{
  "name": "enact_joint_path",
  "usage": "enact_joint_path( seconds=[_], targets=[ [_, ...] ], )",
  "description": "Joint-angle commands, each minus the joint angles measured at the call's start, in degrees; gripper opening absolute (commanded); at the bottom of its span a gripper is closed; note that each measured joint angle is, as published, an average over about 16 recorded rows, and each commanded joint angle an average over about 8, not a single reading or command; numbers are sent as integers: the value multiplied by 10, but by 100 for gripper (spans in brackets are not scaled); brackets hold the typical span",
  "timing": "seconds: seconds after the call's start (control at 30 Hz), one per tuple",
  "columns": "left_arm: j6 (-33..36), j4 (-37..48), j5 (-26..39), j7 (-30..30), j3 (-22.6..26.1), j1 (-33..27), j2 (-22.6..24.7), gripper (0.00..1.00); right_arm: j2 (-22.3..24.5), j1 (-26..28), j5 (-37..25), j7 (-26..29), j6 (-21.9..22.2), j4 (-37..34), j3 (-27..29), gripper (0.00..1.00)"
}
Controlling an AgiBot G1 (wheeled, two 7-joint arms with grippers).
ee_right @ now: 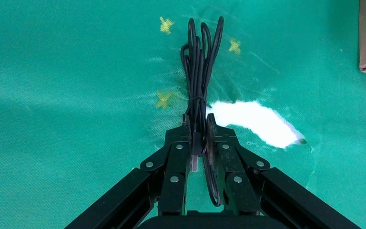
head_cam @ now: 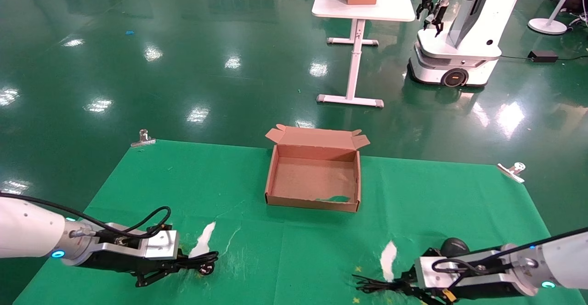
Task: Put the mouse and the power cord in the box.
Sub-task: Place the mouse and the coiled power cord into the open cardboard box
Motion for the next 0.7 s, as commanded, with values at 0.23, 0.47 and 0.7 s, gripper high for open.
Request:
enact_joint_path(
  seconds=[0.23, 0.47, 0.7],
  targets=[
    [84, 7, -40, -15, -26, -26, -36, 0, 36, 30, 16, -3, -39, 7, 12, 0],
    [148, -15, -84, -47, -55, -66, -46, 0, 68, 121, 3, 33, -78, 39, 3, 0],
    [101, -37, -128, -144, -86, -100, 12, 0, 37, 211, -33, 87, -54, 93, -17, 0]
  ],
)
